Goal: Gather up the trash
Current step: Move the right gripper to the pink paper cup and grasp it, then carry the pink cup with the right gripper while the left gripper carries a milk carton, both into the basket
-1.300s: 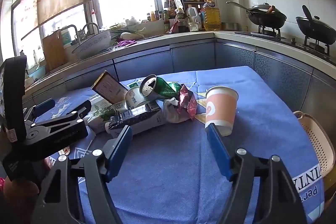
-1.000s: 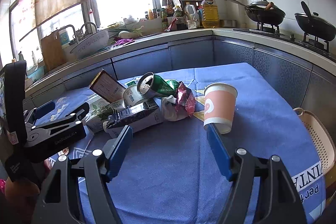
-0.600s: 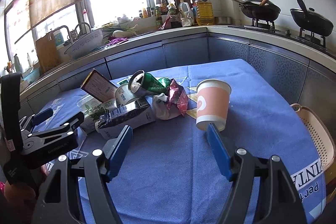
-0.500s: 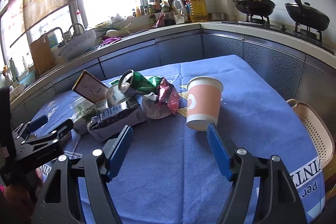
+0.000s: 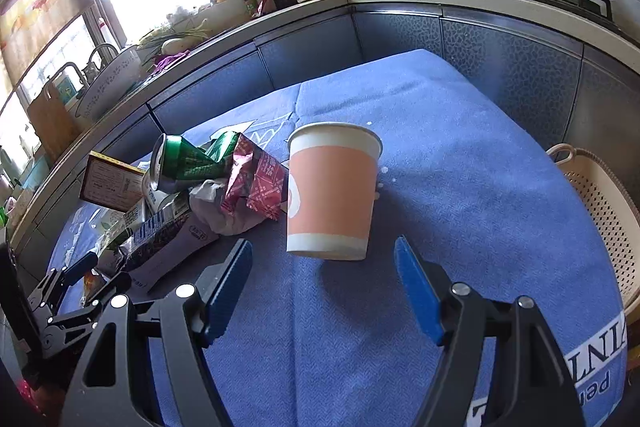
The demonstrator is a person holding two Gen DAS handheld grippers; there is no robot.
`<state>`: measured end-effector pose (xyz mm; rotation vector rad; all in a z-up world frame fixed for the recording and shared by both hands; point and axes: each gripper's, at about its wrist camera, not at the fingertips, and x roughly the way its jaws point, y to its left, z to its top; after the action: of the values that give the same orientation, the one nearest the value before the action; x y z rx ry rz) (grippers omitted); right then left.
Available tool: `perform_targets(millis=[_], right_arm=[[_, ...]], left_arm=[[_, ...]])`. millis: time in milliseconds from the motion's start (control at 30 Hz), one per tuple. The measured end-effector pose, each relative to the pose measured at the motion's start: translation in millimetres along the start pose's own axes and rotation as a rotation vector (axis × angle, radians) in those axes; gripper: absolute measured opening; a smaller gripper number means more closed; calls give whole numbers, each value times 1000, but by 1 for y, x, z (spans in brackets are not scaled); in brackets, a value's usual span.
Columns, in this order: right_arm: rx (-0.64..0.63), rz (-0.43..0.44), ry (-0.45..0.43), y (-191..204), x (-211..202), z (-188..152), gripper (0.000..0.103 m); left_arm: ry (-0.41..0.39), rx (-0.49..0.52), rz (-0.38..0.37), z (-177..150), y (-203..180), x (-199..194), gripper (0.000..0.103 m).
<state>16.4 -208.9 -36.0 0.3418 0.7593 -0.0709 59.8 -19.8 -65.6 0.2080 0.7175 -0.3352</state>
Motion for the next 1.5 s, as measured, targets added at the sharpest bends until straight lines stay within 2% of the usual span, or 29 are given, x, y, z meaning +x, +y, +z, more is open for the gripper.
perform_targets(millis=[167,233,267,300,333,367,433,467,500,533,700,733,800,833,967,1133,1333,1500], right_arm=[[5,-12,58,-3,33,17,73],[10,-6,73,-5,42,20,70],[6,4,87,-5,46,21,62],[12,21,101,-7,48,21,58],[27,34,103,-9,47,21,58],[33,44,100,-12,44,19,58],[30,41,91,-15,38,16,58],[29,42,93,-16,36,15,58],[29,46,99,-17,37,14,58],[31,55,106,-18,38,13,58],[44,96,111,-22,41,17,58],[52,120,120,-24,40,17,57],[75,158,121,-30,35,15,56],[85,170,110,-33,30,13,56],[89,174,42,-46,3,8,56],[113,179,17,-68,-11,1,56],[183,163,-50,-114,-36,6,56],[257,91,-112,-167,-62,4,56]], left_arm=[[24,36,2,7,-15,20,80],[20,52,31,9,-23,24,68],[11,64,32,10,-27,25,66],[8,71,22,10,-30,23,58],[-4,81,20,10,-34,19,51],[-1,84,-2,10,-36,16,49],[-5,84,-12,10,-40,13,49],[6,85,-7,11,-41,15,53],[24,87,-5,14,-43,20,68],[39,85,-3,16,-44,24,73],[50,106,7,24,-57,39,72],[52,110,23,25,-59,41,65],[51,103,20,25,-61,39,61],[53,96,9,24,-63,36,57],[45,55,-60,19,-69,13,54],[58,2,-165,29,-87,-5,52],[38,28,-296,59,-130,-21,51],[45,86,-407,86,-181,-13,51]])
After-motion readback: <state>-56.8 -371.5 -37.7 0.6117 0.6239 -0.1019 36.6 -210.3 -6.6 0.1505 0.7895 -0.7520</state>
